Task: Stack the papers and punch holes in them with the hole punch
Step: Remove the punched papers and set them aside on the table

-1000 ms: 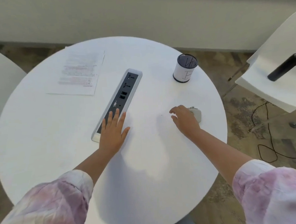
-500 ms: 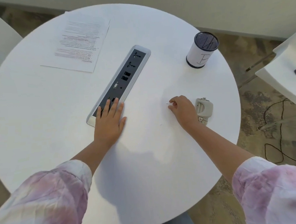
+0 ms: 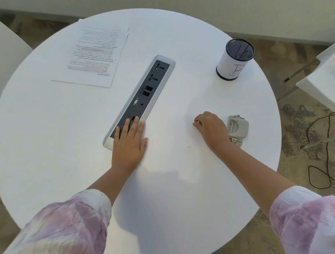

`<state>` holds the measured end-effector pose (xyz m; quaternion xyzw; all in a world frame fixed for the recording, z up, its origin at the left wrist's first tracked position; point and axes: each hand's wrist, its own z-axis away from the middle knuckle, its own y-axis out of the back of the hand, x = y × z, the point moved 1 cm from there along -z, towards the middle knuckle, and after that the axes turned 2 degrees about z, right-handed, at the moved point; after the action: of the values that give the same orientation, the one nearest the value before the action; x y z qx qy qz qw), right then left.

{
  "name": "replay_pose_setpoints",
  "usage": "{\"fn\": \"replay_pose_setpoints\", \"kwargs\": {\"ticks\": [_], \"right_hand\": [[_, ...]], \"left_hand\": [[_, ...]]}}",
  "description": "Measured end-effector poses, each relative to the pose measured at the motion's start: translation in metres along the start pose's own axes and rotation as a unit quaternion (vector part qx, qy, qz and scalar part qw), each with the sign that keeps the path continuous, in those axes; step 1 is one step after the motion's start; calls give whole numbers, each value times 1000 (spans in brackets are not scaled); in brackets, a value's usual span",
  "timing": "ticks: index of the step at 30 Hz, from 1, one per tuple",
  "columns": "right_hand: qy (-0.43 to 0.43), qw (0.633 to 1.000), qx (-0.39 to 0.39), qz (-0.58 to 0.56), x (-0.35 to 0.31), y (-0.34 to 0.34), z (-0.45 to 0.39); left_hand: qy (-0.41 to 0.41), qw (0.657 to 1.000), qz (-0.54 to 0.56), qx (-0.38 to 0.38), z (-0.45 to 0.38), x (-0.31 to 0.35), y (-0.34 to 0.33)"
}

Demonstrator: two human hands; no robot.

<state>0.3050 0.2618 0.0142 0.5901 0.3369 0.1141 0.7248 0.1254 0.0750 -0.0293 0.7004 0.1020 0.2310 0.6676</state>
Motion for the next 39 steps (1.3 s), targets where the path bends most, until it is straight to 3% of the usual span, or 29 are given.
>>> {"fn": "replay_pose_setpoints", "kwargs": {"ticks": [9, 14, 16, 18, 20, 24, 30, 39], "right_hand": [[27, 995, -13, 100, -6, -5, -3], [-84, 993, -25, -85, -1, -4, -14], [-147, 965, -41, -213, 0, 0, -17], [-197, 907, -54, -369, 0, 4, -15], [-213, 865, -60, -450, 1, 5, -11], [-237, 812, -92, -525, 8, 6, -4], [-264, 771, -94, -571, 13, 6, 0], [-276, 661, -88, -693, 6, 19, 0]], "left_hand": [[-3, 1000, 3, 15, -1, 0, 0], [-2, 1000, 1, 20, 0, 0, 0], [0, 1000, 5, 18, -1, 0, 0], [2, 1000, 9, 15, -1, 0, 0], [3, 1000, 9, 12, -1, 0, 0], [2, 1000, 14, 10, -1, 0, 1], [2, 1000, 13, 11, -1, 1, 2], [0, 1000, 5, 12, -1, 1, 1]]}}
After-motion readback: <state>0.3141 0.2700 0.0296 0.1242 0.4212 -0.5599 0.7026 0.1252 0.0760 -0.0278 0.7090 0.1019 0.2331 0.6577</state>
